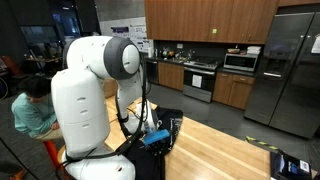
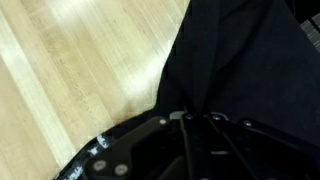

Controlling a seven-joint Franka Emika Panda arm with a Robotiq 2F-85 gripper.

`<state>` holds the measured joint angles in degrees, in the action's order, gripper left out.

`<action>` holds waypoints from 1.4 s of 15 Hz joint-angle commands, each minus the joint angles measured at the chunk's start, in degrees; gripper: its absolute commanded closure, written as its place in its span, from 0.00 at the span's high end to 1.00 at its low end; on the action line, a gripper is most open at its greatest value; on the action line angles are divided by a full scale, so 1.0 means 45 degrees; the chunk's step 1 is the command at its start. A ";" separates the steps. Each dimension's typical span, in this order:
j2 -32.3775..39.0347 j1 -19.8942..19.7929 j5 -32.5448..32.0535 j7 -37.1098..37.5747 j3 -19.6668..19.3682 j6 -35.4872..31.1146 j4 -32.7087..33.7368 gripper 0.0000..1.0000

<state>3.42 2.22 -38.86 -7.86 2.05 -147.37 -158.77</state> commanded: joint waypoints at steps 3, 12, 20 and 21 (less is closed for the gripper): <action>-0.1660 0.0788 0.1634 -0.0928 0.0891 0.0595 -0.0142 0.02; -0.4116 0.2342 0.4551 -0.2371 0.1918 0.2519 -0.0208 0.02; -0.5173 0.3277 0.5708 -0.2540 0.2050 0.3605 -0.0123 0.02; -0.5201 0.3390 0.5866 -0.2602 0.2040 0.3692 -0.0124 0.02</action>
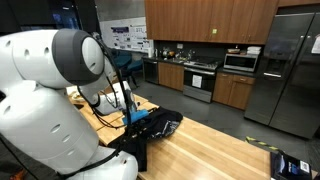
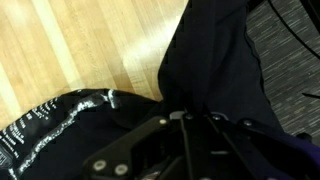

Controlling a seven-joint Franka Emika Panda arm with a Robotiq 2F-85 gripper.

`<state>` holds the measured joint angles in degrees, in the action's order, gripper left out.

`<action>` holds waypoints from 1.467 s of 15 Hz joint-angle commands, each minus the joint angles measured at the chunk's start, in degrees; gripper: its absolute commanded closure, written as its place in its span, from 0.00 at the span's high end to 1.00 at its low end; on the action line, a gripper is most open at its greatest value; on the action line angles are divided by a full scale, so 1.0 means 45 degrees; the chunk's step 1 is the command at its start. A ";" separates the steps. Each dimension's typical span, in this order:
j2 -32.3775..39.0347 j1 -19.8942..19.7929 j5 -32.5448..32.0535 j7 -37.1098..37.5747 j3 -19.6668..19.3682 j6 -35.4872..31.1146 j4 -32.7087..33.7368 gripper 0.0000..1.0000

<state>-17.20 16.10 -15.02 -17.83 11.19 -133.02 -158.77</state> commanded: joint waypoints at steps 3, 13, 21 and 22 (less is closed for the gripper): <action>-0.0672 0.0612 0.1078 -0.0565 0.0021 0.0674 -0.0112 0.02; -0.0472 0.0695 0.2210 -0.0832 -0.0304 0.1052 0.0262 0.02; -0.0811 -0.0199 0.2063 -0.0407 -0.0856 0.0782 0.1293 0.02; -0.0865 -0.0280 0.2056 -0.0379 -0.0880 0.0795 0.1424 0.02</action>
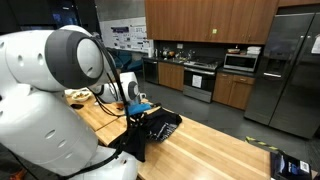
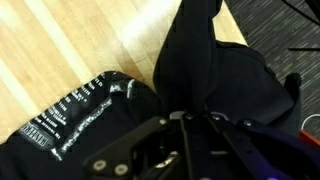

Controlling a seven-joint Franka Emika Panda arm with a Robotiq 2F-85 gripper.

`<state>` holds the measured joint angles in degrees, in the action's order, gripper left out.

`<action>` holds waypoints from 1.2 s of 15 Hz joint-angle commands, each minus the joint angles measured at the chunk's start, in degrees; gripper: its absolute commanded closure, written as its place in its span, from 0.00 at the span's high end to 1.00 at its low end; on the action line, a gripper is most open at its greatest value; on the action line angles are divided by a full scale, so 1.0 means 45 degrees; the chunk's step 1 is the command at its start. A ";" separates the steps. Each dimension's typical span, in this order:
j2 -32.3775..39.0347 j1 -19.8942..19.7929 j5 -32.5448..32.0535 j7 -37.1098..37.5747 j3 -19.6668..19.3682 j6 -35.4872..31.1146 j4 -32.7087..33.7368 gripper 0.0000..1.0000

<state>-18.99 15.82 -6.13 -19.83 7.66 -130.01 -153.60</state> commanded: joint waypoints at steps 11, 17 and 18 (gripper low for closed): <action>-0.1237 -0.1250 -0.0555 0.0476 -0.0378 0.0167 0.1633 0.02; -0.1312 -0.1884 -0.0944 0.0452 -0.0825 0.0116 0.2002 0.02; -0.1386 -0.1913 -0.0936 0.0457 -0.0861 0.0139 0.2031 0.02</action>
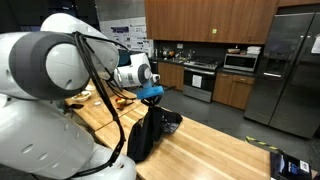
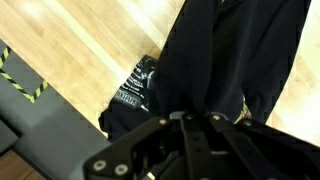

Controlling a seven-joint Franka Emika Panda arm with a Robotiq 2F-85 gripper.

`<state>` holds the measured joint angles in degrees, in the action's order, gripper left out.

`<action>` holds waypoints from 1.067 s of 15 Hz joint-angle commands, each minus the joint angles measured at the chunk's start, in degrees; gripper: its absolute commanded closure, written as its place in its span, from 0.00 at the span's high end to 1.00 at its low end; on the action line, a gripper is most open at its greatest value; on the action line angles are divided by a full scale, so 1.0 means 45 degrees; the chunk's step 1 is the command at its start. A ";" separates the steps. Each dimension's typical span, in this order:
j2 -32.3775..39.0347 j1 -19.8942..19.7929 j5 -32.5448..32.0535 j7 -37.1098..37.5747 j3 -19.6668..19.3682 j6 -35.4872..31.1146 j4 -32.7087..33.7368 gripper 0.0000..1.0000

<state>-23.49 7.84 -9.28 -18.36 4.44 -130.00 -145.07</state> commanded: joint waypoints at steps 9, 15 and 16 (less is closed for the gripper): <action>-0.0211 -0.0244 -0.0048 0.0104 -0.0613 -0.1396 0.0393 0.02; 0.1382 0.0062 0.0738 0.0430 -0.0491 -0.3131 0.0812 0.02; 0.1727 0.0075 0.0786 0.0492 -0.0421 -0.3457 0.0957 0.02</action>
<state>-20.03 7.54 -7.26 -17.36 2.11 -142.20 -143.34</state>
